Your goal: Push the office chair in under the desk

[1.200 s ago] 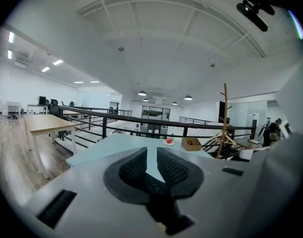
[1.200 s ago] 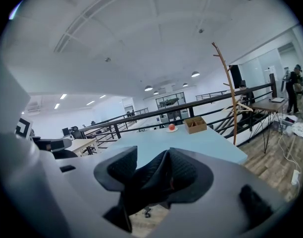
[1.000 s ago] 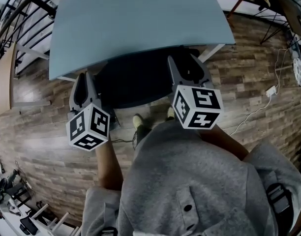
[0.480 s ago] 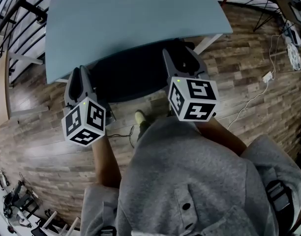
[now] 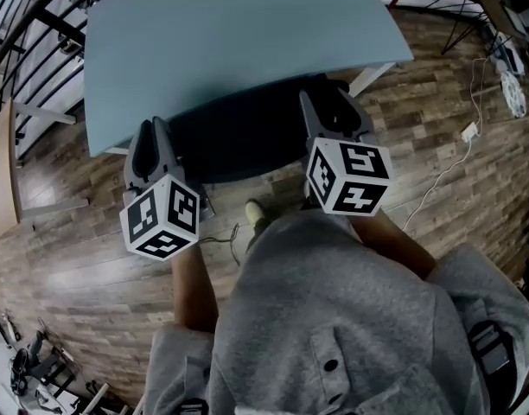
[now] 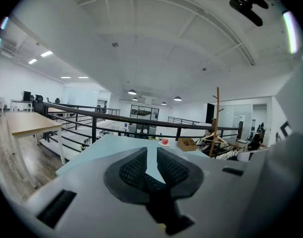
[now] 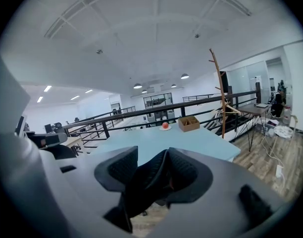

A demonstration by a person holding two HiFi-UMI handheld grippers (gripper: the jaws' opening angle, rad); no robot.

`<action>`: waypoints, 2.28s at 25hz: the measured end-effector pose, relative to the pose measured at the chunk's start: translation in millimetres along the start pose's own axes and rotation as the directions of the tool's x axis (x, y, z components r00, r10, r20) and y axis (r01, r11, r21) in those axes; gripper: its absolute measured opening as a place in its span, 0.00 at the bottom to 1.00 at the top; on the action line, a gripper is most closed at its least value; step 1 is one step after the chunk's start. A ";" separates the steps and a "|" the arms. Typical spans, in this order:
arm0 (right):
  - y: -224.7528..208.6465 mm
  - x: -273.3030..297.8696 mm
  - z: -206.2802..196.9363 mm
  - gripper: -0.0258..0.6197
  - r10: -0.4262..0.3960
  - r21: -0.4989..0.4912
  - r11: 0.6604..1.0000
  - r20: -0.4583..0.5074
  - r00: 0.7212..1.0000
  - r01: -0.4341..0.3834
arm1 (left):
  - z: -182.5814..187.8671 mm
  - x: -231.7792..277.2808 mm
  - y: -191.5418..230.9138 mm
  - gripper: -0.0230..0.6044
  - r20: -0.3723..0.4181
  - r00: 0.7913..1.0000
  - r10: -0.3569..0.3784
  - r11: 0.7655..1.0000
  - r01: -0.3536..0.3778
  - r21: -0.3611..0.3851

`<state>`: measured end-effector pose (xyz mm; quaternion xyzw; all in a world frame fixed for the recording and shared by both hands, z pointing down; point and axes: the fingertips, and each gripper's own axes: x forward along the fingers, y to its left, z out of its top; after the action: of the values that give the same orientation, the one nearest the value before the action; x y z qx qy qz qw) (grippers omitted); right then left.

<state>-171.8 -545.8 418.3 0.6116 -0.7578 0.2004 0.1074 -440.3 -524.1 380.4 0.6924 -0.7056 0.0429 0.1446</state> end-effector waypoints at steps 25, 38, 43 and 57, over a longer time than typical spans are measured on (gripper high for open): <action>96.2 -87.5 13.9 0.09 0.228 -0.268 0.946 0.161 0.960 -0.180 | 15.6 -97.6 55.9 0.06 0.083 0.989 -0.119 0.979 0.103 0.175; 157.1 -155.3 28.4 0.09 0.352 -0.329 0.906 0.241 0.904 -0.265 | 21.8 -176.0 34.8 0.06 0.125 0.982 -0.144 0.980 0.124 0.153; 144.2 -202.3 18.4 0.09 0.366 -0.337 0.901 0.255 0.895 -0.273 | 21.2 -217.5 -10.2 0.06 0.152 0.975 -0.163 0.977 0.139 0.160; 58.5 -327.2 -22.4 0.09 0.394 -0.306 0.900 0.273 0.878 -0.309 | -29.4 -335.5 -134.1 0.06 0.147 0.975 -0.166 0.972 0.136 0.194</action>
<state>-155.5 -236.9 294.8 0.4684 -0.8832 0.0137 0.0184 -303.5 -197.8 301.3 0.7556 -0.6533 0.0399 0.0254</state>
